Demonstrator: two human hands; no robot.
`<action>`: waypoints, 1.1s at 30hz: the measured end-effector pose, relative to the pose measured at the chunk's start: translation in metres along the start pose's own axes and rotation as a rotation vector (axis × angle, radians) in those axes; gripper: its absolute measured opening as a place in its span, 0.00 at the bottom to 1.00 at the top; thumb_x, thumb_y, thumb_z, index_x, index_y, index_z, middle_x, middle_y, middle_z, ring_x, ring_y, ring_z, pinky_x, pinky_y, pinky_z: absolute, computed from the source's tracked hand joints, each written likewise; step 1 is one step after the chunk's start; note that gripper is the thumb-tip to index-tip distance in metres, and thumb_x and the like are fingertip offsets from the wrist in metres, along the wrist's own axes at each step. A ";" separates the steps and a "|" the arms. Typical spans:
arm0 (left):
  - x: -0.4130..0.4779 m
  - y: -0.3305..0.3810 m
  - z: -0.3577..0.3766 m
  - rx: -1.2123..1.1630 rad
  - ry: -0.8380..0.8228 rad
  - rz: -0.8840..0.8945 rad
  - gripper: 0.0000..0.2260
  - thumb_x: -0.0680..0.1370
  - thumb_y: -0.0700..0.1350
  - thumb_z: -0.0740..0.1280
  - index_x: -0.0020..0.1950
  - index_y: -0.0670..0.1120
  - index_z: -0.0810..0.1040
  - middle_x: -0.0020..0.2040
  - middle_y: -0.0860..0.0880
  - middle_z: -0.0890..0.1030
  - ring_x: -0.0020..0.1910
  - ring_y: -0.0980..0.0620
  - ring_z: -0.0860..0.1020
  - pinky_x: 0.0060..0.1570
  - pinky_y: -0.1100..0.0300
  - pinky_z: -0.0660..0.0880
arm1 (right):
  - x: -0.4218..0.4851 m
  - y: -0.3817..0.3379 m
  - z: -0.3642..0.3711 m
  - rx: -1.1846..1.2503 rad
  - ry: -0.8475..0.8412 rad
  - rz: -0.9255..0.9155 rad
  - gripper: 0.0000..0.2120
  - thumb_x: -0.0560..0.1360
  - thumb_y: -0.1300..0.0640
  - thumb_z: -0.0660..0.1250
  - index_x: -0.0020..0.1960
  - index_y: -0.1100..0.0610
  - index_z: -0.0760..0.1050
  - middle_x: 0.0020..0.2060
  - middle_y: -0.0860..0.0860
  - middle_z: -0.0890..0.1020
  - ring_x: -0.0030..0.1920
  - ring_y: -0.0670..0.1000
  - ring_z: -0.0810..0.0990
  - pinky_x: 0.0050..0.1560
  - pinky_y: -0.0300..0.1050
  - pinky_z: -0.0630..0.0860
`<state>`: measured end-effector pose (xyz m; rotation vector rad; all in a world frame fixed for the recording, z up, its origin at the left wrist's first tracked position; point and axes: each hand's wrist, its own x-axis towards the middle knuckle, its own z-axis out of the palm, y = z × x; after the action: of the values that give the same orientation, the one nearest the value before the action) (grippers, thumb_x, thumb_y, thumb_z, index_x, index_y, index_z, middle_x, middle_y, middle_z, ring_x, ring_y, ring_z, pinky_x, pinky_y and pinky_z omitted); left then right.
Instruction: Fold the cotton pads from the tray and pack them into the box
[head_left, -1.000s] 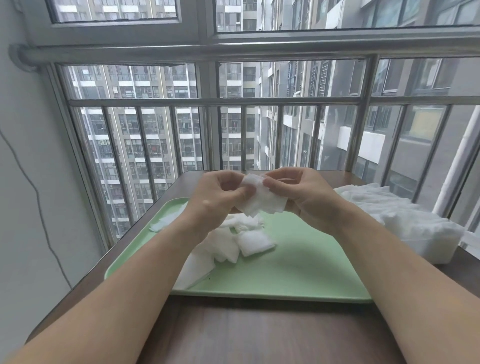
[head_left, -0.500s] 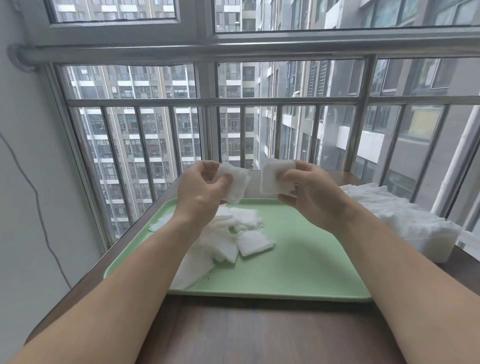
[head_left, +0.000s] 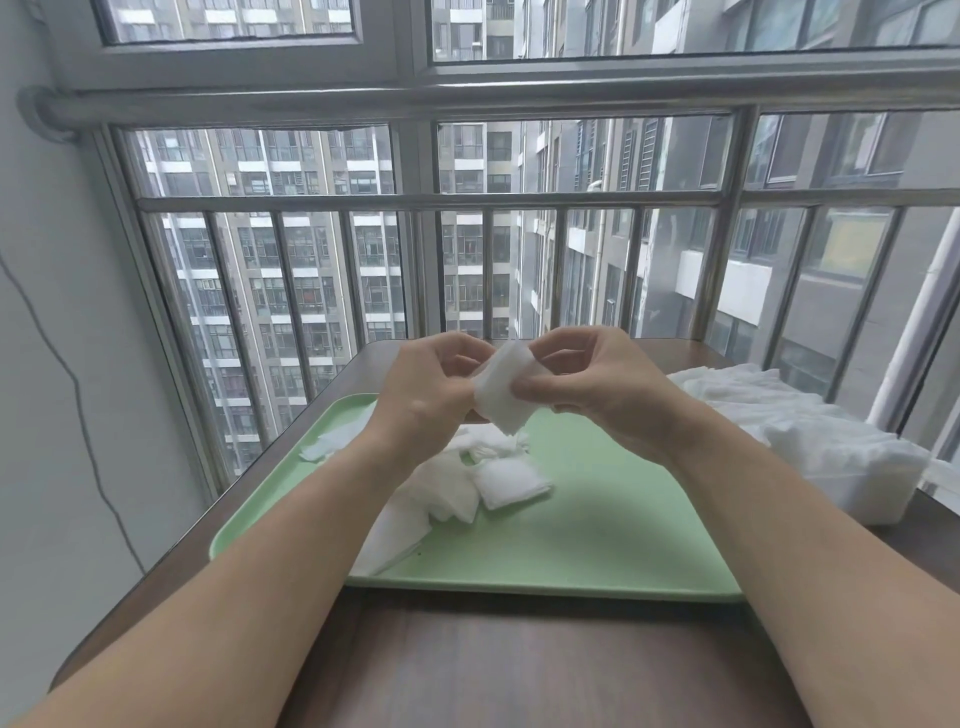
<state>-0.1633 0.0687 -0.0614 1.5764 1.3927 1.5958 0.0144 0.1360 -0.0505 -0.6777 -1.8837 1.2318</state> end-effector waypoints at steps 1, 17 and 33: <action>0.000 0.000 0.000 -0.007 -0.006 -0.001 0.07 0.73 0.33 0.75 0.46 0.44 0.83 0.40 0.45 0.86 0.39 0.47 0.86 0.35 0.57 0.82 | 0.000 0.000 0.000 -0.009 0.005 0.003 0.15 0.69 0.65 0.78 0.54 0.64 0.81 0.46 0.59 0.87 0.41 0.51 0.81 0.44 0.45 0.73; -0.006 0.008 0.004 -0.021 -0.076 -0.009 0.09 0.78 0.48 0.72 0.54 0.46 0.79 0.48 0.46 0.85 0.44 0.47 0.86 0.42 0.50 0.84 | 0.002 0.005 0.005 -0.122 0.117 0.050 0.23 0.67 0.59 0.81 0.58 0.57 0.77 0.50 0.59 0.82 0.41 0.51 0.80 0.35 0.36 0.73; -0.004 0.023 0.024 0.347 -0.030 0.165 0.07 0.80 0.47 0.69 0.56 0.51 0.74 0.48 0.52 0.83 0.41 0.52 0.85 0.45 0.44 0.82 | -0.044 -0.080 -0.041 -0.524 0.115 -0.046 0.08 0.73 0.64 0.74 0.50 0.60 0.78 0.41 0.52 0.82 0.39 0.46 0.79 0.35 0.29 0.73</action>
<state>-0.1334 0.0642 -0.0473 1.9509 1.6260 1.4700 0.0708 0.0918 0.0192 -0.9482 -2.1241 0.6479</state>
